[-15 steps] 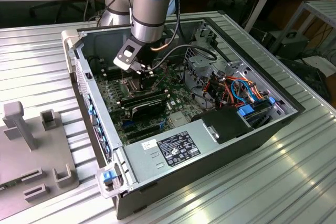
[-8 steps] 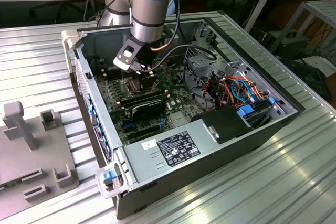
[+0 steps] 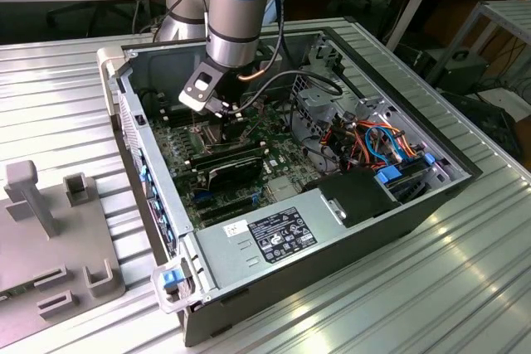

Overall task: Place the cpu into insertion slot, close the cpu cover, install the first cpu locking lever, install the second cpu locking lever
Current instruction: 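Place the cpu into insertion slot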

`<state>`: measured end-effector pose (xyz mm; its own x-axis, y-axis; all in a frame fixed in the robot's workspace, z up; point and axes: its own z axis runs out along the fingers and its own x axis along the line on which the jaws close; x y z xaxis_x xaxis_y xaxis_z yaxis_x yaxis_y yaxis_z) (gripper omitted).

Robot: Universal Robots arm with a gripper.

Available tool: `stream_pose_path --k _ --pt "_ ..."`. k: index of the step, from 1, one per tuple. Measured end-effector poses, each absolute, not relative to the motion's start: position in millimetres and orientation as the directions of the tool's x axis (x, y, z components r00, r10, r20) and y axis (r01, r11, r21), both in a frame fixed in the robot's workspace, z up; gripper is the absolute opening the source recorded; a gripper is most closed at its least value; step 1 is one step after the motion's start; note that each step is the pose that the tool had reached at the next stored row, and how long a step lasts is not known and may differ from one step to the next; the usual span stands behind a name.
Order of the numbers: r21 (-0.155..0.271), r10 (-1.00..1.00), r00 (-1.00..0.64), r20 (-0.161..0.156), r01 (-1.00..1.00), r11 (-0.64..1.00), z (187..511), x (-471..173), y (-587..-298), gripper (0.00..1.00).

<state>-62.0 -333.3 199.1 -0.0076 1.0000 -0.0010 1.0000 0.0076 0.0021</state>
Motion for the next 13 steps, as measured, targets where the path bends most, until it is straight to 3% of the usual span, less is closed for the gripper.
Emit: stream_pose_path --k 13 --pt "0.002 1.000 -0.008 -0.001 1.000 0.008 199.1 -61.4 -333.3 0.55"
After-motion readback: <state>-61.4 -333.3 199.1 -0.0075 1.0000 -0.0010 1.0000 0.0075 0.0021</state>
